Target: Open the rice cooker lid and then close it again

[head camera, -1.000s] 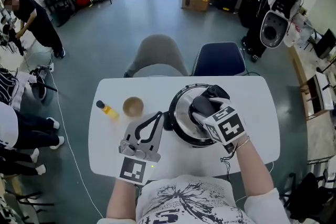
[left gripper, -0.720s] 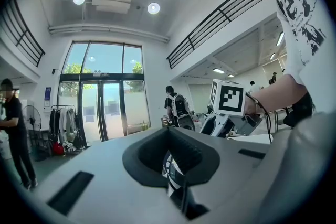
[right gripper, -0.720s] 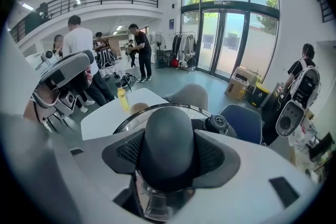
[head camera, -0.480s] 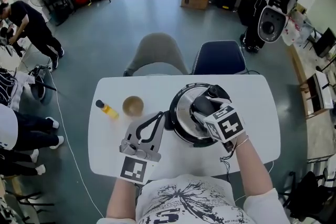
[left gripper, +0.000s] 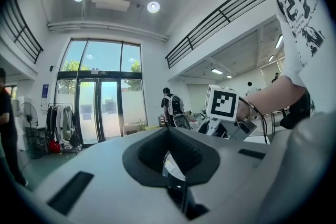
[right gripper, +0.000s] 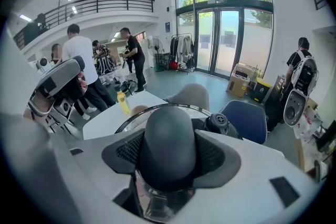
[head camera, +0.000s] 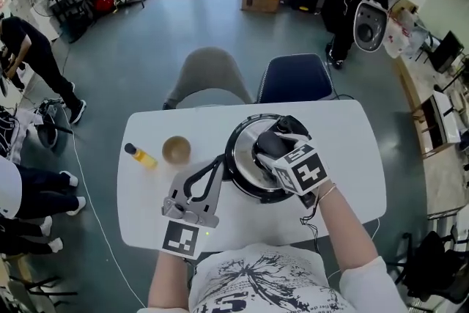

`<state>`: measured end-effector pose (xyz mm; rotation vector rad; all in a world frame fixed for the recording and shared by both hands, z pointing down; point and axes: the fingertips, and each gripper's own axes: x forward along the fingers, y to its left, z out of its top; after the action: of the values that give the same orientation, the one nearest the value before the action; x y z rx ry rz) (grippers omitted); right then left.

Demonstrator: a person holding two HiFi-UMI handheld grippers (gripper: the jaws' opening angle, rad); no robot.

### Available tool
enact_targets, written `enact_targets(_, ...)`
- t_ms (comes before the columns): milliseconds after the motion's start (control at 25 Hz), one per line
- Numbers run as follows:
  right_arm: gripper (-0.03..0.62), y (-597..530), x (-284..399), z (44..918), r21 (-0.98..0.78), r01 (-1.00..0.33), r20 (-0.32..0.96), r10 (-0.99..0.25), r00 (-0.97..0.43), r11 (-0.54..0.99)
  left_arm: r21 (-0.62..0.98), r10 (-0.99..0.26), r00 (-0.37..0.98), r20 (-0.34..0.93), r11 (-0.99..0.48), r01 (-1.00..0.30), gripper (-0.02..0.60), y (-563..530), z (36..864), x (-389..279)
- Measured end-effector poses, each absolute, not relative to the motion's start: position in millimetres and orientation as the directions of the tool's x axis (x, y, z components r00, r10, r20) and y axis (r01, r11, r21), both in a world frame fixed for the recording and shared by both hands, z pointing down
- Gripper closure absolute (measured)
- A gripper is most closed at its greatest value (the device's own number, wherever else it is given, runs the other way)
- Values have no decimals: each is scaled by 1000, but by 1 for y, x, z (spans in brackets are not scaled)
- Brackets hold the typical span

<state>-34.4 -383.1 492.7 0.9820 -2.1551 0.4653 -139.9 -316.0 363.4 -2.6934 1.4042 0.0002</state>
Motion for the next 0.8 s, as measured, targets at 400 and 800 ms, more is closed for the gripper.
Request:
enact_targets(400,277,-362,-12,443,86,-758,580,-651,-490,647,-110,-823,564,-69,-556,-824,568,-286,347,-117)
enact_targets(800,546,-311,32,382,118,-787,260,-784,-564,605,-117,-824,562,-70,-553,-825,568,-254,335,-84)
